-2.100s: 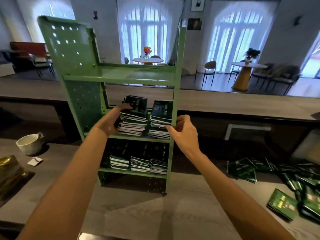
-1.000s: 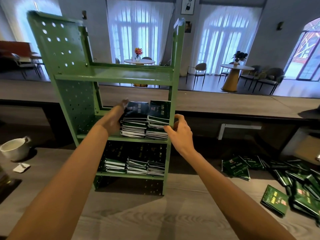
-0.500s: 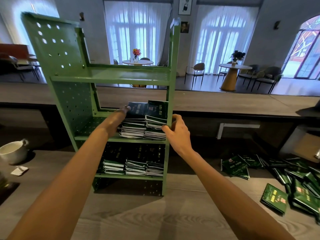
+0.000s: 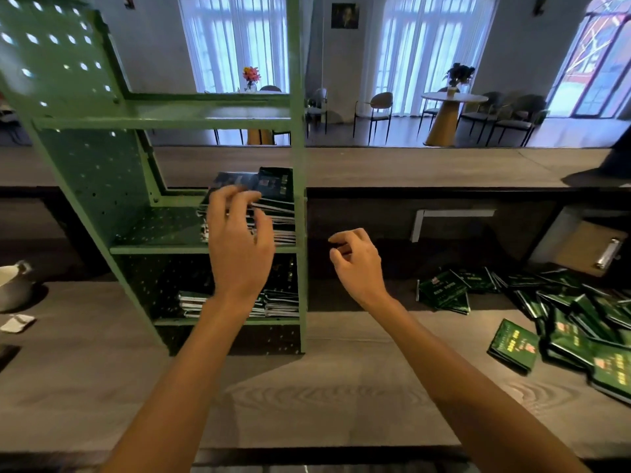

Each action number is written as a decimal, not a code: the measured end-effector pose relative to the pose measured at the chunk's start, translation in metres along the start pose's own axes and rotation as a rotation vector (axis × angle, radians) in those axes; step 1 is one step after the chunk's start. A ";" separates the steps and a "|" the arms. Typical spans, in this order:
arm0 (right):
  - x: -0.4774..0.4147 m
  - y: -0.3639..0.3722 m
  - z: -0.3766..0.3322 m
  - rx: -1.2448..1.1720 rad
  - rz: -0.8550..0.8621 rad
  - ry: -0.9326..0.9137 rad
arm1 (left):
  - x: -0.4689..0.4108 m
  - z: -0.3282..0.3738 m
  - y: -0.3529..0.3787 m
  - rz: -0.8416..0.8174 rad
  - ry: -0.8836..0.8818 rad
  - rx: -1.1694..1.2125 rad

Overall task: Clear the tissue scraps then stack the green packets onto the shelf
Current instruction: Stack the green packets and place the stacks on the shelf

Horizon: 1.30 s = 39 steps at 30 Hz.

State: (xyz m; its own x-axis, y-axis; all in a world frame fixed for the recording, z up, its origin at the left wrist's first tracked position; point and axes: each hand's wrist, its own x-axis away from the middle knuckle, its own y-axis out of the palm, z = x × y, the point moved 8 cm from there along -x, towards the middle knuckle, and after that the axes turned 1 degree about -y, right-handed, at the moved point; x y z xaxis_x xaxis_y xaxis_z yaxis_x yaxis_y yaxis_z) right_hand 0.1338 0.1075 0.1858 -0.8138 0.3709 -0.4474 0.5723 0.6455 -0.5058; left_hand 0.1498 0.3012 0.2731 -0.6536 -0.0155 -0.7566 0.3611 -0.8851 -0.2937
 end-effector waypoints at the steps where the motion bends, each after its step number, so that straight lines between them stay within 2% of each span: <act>1: 0.006 -0.005 0.010 0.030 0.006 0.027 | 0.012 0.008 0.009 -0.030 0.048 0.010; 6: 0.038 -0.044 0.074 0.187 0.006 0.175 | 0.065 0.037 0.077 -0.276 0.094 0.011; 16: 0.095 -0.156 0.232 0.348 -0.126 0.450 | 0.176 0.093 0.253 -0.770 -0.145 -0.121; 21: 0.112 -0.215 0.309 0.415 -0.272 0.558 | 0.234 0.132 0.339 -0.928 -0.262 -0.151; 25: 0.122 -0.247 0.353 0.509 -0.442 0.529 | 0.279 0.149 0.379 -1.024 -0.340 -0.213; 30: 0.124 -0.252 0.382 0.517 -0.537 0.470 | 0.323 0.137 0.415 -1.134 -0.479 -0.299; 34: 0.119 -0.241 0.396 0.511 -0.537 0.422 | 0.339 0.120 0.441 -1.176 -0.506 -0.378; 39: 0.108 -0.222 0.401 0.481 -0.482 0.331 | 0.349 0.093 0.470 -1.220 -0.411 -0.456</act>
State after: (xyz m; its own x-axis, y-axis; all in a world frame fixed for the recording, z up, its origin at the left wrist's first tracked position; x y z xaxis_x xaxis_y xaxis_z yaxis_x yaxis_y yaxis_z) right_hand -0.0408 -0.2632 -0.0457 -0.9294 0.3519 0.1112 0.0651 0.4528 -0.8892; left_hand 0.0292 -0.1636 -0.0749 -0.8320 0.4510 0.3232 -0.4496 -0.2065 -0.8691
